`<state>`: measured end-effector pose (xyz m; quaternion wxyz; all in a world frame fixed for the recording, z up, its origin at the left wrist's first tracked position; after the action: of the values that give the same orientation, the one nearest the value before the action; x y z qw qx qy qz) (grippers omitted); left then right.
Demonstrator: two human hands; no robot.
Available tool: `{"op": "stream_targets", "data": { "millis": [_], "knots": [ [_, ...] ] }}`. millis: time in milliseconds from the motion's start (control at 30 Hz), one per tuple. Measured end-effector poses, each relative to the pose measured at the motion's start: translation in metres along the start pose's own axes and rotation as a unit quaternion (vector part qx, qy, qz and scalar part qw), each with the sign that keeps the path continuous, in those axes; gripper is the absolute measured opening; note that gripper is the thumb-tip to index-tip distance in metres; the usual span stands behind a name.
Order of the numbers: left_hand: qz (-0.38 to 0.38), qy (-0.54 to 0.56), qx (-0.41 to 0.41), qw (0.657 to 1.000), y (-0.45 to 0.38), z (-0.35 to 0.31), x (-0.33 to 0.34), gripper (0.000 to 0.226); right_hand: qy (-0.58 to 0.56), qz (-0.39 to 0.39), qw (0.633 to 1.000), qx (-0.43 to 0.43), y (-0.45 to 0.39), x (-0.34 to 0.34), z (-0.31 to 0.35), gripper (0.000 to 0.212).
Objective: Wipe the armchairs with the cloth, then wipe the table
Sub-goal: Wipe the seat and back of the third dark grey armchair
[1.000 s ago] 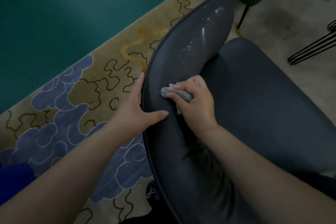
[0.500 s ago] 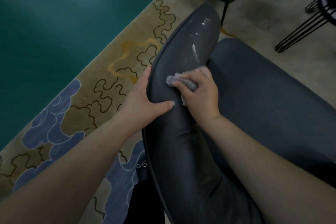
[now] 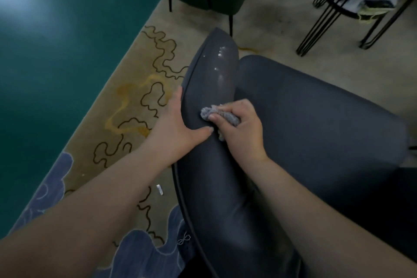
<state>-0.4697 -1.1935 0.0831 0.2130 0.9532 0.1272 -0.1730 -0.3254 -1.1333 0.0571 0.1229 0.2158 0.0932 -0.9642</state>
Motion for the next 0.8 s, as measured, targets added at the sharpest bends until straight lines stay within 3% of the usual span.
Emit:
{"op": "stream_targets", "data": {
  "millis": [133,267,367,500,633,800],
  "knots": [
    [-0.027,-0.040,0.010,0.999,-0.025,-0.006,0.003,0.112,0.051,-0.047,0.997,0.041,-0.077,0.010,-0.002,0.011],
    [-0.097,-0.102,-0.007,0.990,-0.047,-0.011,0.005,0.105,0.002,-0.089,0.993,0.082,-0.130,0.013,-0.015,0.008],
    [-0.152,-0.195,-0.006,0.969,-0.045,-0.014,0.009,0.101,-0.007,-0.073,0.995,0.070,-0.109,0.009,-0.014,0.016],
    [-0.162,-0.208,-0.023,0.964,-0.045,-0.012,0.010,0.100,0.001,-0.023,1.000,-0.012,-0.073,0.009,-0.013,0.014],
    [-0.159,-0.203,-0.021,0.966,-0.046,-0.011,0.009,0.100,0.067,-0.004,0.997,-0.035,-0.137,0.019,-0.001,0.010],
    [-0.163,-0.192,-0.021,0.967,-0.043,-0.009,0.009,0.099,0.069,-0.017,0.997,-0.010,-0.192,0.019,-0.006,0.008]
  ]
}}
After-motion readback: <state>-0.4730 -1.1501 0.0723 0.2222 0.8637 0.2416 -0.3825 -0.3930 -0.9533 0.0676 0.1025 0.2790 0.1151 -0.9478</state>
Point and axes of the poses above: each hand's wrist, its own y-axis away from the middle knuckle, its own x-axis out of the palm, z = x × y, the point moved 6 cm from there along -y, towards the middle knuckle, and after that the axes turned 10 degrees about y, right-handed, at the moved point
